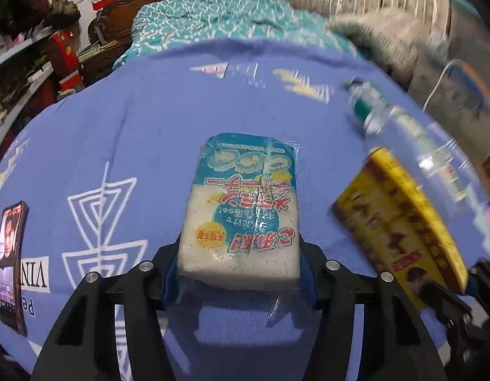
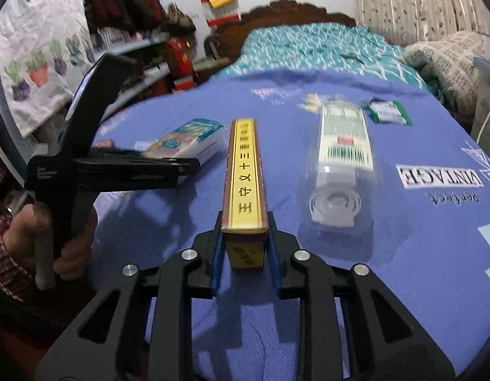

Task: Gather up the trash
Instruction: 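Carry the sponge package and yellow box over the wastebasket and open both grippers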

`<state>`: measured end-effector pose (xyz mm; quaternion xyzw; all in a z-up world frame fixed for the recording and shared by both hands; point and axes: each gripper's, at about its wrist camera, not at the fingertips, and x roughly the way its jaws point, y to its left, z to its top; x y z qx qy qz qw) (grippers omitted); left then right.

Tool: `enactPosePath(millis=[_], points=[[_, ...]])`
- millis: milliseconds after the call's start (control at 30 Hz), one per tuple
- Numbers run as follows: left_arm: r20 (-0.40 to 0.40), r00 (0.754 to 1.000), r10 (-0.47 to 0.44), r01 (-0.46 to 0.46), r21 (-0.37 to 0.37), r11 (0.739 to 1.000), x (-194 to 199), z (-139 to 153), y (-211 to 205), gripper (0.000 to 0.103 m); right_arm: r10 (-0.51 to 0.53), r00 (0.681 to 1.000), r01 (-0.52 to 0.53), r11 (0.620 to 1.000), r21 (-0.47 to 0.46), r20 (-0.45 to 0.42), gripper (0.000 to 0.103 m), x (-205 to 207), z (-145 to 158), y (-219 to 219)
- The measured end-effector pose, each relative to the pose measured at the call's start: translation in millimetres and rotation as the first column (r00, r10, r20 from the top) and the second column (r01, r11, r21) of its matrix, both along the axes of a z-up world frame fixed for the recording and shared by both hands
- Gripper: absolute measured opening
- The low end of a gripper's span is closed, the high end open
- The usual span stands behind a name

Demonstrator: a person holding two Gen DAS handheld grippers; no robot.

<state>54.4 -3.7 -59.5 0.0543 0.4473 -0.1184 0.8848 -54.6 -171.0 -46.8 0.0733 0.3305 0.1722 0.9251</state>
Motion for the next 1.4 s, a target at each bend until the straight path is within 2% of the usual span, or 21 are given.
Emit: enactPosePath(millis=[67, 133, 200, 267, 333, 467, 600, 667, 700, 767, 900, 1000, 1067, 1133, 1200, 1267, 1333, 1367, 1400], points=[[0.03, 1.0, -0.007, 0.009, -0.072, 0.997, -7.1, 18.1, 8.0, 0.055, -0.009, 0.997, 0.005, 0.998, 0.058, 0.075, 0.025, -9.6, 21.4, -10.1], [0.086, 0.996, -0.026, 0.04, -0.164, 0.986, -13.7, 45.6, 12.8, 0.055, -0.061, 0.984, 0.043, 0.993, 0.106, 0.167, 0.025, -20.9, 44.1, -27.9], [0.153, 0.987, -0.055, 0.091, -0.236, 0.968, -19.6, 72.4, 9.2, 0.055, -0.138, 0.96, 0.103, 0.983, 0.152, 0.243, 0.025, -31.6, 64.0, -50.7], [0.19, 0.978, -0.089, 0.139, -0.272, 0.952, -22.4, 86.4, -0.4, 0.055, -0.233, 0.928, 0.188, 0.967, 0.173, 0.29, 0.025, -43.0, 73.2, -75.4], [0.202, 0.968, -0.149, 0.206, -0.3, 0.932, -21.9, 96.3, -21.3, 0.055, -0.317, 0.905, 0.27, 0.944, 0.191, 0.285, 0.025, -50.9, 72.1, -100.4], [0.171, 0.945, -0.278, 0.319, -0.299, 0.899, -20.3, 94.3, -77.0, 0.056, -0.447, 0.878, 0.41, 0.887, 0.212, 0.171, 0.025, -60.9, 44.1, -149.7], [0.133, 0.886, -0.444, 0.463, -0.249, 0.851, -27.4, 81.6, -159.9, 0.056, -0.543, 0.838, 0.526, 0.828, 0.192, 0.045, 0.025, -70.5, 7.9, -186.8], [0.094, 0.85, -0.518, 0.525, -0.231, 0.819, -25.7, 72.0, -206.8, 0.056, -0.596, 0.803, 0.584, 0.79, 0.188, 0.009, 0.025, -76.6, -7.4, -207.5], [0.062, 0.823, -0.565, 0.563, -0.222, 0.796, -25.3, 65.3, -239.6, 0.056, -0.628, 0.778, 0.615, 0.763, 0.197, 0.001, 0.025, -82.4, -11.6, -220.0], [0.022, 0.79, -0.612, 0.602, -0.216, 0.769, -29.6, 54.1, -277.9, 0.056, -0.695, 0.719, 0.681, 0.701, 0.213, -0.01, 0.025, -93.7, -15.5, -251.0], [-0.075, 0.7, -0.71, 0.68, -0.235, 0.695, -19.3, 31.4, -379.8, 0.056, -0.794, 0.603, 0.778, 0.563, 0.28, -0.077, 0.025, -106.5, -24.7, -323.2], [-0.125, 0.668, -0.733, 0.695, -0.245, 0.676, -10.6, 16.6, -437.3, 0.057, -0.832, 0.54, 0.819, 0.486, 0.306, -0.124, 0.025, -103.7, -31.2, -369.4], [-0.143, 0.681, -0.718, 0.681, -0.239, 0.692, -5.8, 5.9, -476.1, 0.059, -0.846, 0.511, 0.836, 0.449, 0.314, -0.15, 0.027, -89.7, -36.3, -397.5], [-0.167, 0.703, -0.691, 0.65, -0.242, 0.72, 4.8, -3.8, -501.3, 0.076, -0.843, 0.506, 0.845, 0.442, 0.301, -0.182, 0.028, -68.2, -42.8, -425.2], [-0.184, 0.734, -0.654, 0.615, -0.229, 0.754, 17.3, -10.8, -518.9, 0.077, -0.837, 0.499, 0.858, 0.442, 0.261, -0.223, 0.034, -47.3, -50.2, -442.9], [-0.202, 0.749, -0.632, 0.588, -0.24, 0.773, 28.8, -11.4, -523.0, 0.077, -0.818, 0.51, 0.852, 0.435, 0.292, -0.267, 0.035, -44.9, -58.7, -450.4], [-0.202, 0.745, -0.636, 0.585, -0.262, 0.768, 31.2, -8.7, -515.9, 0.077, -0.834, 0.5, 0.853, 0.429, 0.296, -0.231, 0.045, -53.5, -55.0, -442.6], [-0.195, 0.746, -0.636, 0.584, -0.268, 0.767, 31.4, -6.2, -507.7, 0.077, -0.845, 0.492, 0.856, 0.425, 0.293, -0.211, 0.06, -56.8, -52.5, -438.4], [-0.19, 0.748, -0.635, 0.58, -0.278, 0.766, 30.9, -2.4, -497.4, 0.077, -0.858, 0.478, 0.862, 0.417, 0.288, -0.19, 0.061, -60.4, -50.0, -433.6]])
